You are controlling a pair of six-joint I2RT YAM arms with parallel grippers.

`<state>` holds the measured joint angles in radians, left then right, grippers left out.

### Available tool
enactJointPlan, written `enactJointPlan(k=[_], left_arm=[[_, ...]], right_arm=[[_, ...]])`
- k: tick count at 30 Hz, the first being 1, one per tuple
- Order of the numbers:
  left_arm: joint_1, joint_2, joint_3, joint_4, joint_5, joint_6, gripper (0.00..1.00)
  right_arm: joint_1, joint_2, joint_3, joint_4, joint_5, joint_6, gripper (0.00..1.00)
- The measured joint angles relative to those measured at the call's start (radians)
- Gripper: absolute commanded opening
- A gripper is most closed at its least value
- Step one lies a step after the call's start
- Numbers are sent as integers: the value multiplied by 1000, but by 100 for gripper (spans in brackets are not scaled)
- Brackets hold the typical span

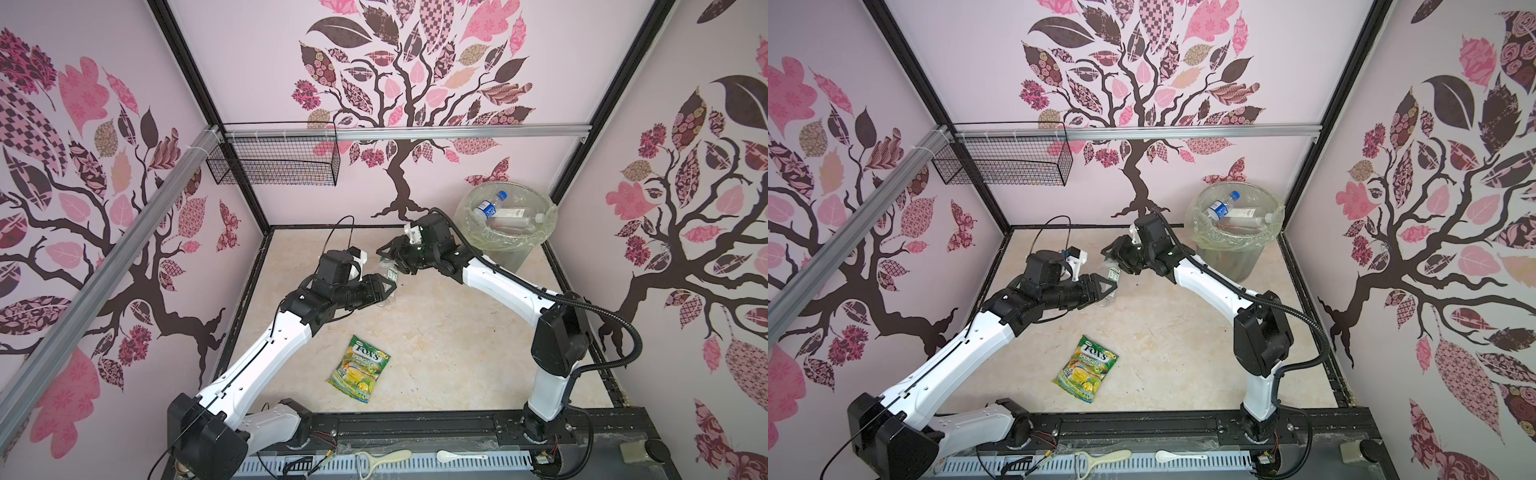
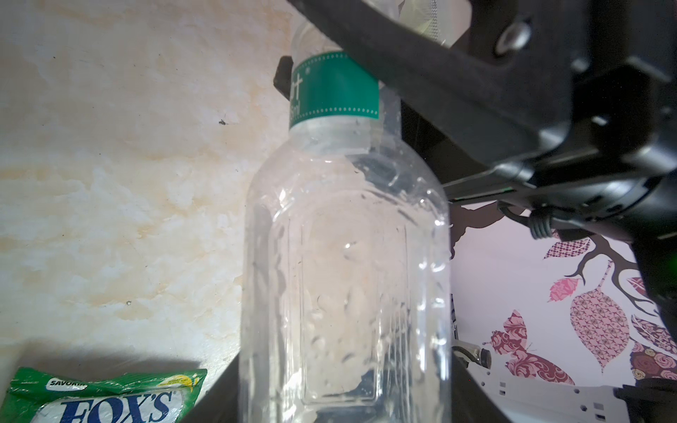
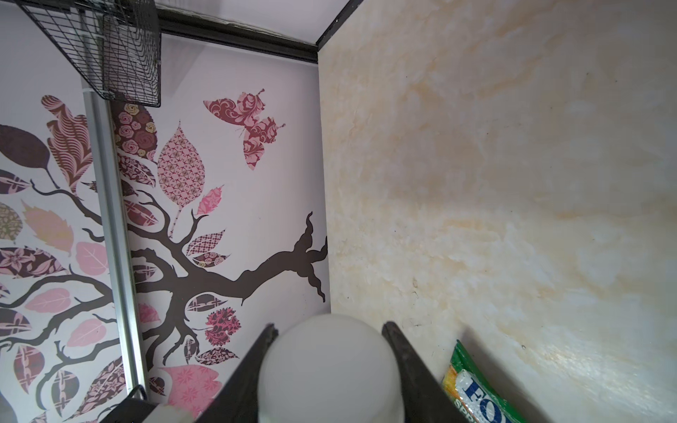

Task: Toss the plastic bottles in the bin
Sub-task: 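Grasp the small bottle's cap with the right gripper, open the left, then carry the small bottle over the bin with the right gripper and release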

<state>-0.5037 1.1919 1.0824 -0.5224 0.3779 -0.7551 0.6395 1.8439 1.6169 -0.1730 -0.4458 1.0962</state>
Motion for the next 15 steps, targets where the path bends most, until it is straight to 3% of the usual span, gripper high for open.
enactJointPlan(k=[3,5,11,15], left_arm=[[0,0,0,-3,1,-8,63],[0,0,0,-4,1,-10,72],[0,12,3,0,-21,-22,97],[0,43,47,-27,-31,-28,98]], right_arm=[[0,-1,0,-19,7,-10,30],[0,-2,0,-35,15,-13,24],[-7,-3,30,-126,52,-61,21],[-29,-3,99,-191,66,-109,20]])
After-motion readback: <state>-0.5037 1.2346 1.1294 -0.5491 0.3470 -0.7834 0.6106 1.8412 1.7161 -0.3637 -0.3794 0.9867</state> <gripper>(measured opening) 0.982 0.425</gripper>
